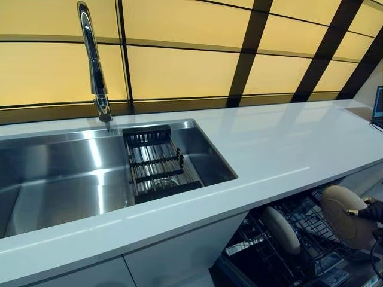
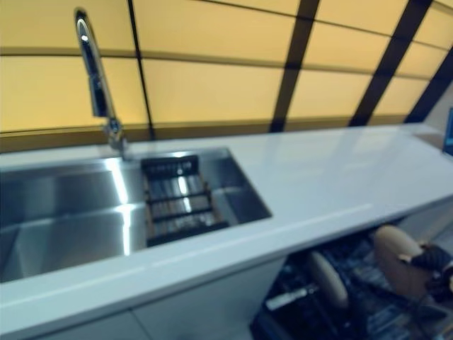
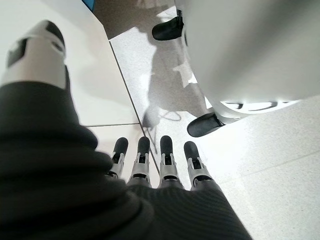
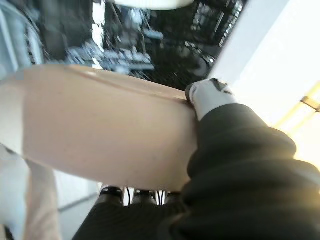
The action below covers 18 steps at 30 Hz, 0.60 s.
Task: Take plates into dishwasher
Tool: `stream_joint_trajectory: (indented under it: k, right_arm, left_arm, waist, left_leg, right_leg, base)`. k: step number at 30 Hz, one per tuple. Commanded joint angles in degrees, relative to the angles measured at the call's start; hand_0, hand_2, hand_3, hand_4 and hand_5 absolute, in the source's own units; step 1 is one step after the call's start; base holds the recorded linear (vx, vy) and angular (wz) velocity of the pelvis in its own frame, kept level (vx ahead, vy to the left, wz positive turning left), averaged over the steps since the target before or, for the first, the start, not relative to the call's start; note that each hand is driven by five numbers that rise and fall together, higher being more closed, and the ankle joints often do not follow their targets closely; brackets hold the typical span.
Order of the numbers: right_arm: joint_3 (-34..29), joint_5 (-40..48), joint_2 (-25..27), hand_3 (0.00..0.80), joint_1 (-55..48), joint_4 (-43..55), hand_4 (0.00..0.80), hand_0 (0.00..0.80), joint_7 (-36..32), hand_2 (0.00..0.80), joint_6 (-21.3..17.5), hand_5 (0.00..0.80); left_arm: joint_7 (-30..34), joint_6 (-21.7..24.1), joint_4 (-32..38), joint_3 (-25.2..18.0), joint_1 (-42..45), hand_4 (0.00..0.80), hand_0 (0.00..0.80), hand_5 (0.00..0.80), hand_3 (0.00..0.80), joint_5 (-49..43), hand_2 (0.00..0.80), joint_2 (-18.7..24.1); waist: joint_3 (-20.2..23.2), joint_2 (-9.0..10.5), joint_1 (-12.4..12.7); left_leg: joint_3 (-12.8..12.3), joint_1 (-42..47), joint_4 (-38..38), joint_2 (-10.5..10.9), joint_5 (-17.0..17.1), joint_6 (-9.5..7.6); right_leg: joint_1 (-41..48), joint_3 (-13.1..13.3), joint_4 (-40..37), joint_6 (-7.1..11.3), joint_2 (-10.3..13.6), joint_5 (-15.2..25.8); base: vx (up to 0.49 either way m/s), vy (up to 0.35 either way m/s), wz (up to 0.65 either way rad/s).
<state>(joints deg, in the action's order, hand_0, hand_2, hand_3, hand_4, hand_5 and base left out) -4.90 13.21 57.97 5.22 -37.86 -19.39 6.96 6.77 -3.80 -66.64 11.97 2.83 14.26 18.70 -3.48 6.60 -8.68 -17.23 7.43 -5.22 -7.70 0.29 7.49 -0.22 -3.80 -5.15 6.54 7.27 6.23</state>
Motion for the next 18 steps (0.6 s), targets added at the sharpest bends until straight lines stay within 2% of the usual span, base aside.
stream_joint_trajectory:
  k: [1,9,13,18]
  right_arm:
    - [-3.99,2.89,-0.31,0.8,4.04,0.08,0.8,0.8,-1.24,0.8,-1.1,0.8]
    - [-1.58,0.93,-5.28,0.8,1.94,4.55,0.8,0.8,-2.88,0.8,-0.29,0.8]
    - [-1.28,0.2,-6.04,0.8,1.4,5.08,0.8,0.8,-3.96,0.8,-0.21,0.8]
    - [0.05,-2.97,-7.33,0.8,0.96,5.86,0.8,0.8,-2.89,0.8,-1.67,0.8]
  left_arm:
    - [0.87,1.99,-3.7,-1.95,-3.75,0.0,0.0,0.0,0.0,-2.6,0.0,-0.1]
    - [0.67,2.07,-3.25,-2.41,-3.8,0.0,0.0,0.0,0.0,-2.46,0.0,-0.67]
    - [0.79,2.03,-3.39,-2.73,-3.9,0.0,0.0,0.0,0.0,-2.76,0.0,-0.61]
    - [0.48,2.02,-3.19,-2.91,-3.95,0.0,0.0,0.0,0.0,-2.85,0.0,-0.71]
  waist:
    - [-0.14,0.43,0.98]
    - [-0.65,0.16,0.55]
    - [-0.79,0.12,0.5]
    - [-1.12,0.08,0.51]
  left_leg:
    - [0.47,1.96,0.4,0.53,-2.47,-3.2]
    - [0.31,2.08,0.37,0.59,-2.45,-3.2]
    - [0.23,2.05,0.36,0.6,-2.43,-3.23]
    - [0.18,2.01,0.5,0.56,-2.45,-3.29]
  right_leg:
    - [0.09,0.15,0.21,4.31,1.91,1.48]
    - [-0.03,0.31,0.23,4.2,1.94,1.46]
    - [-0.04,0.28,0.21,4.18,1.92,1.45]
    - [-0.27,0.27,0.35,4.27,2.09,1.5]
  base:
    - [0.0,0.0,0.0]
    - [0.0,0.0,0.0]
    - [0.0,0.0,0.0]
    - [0.0,0.0,0.0]
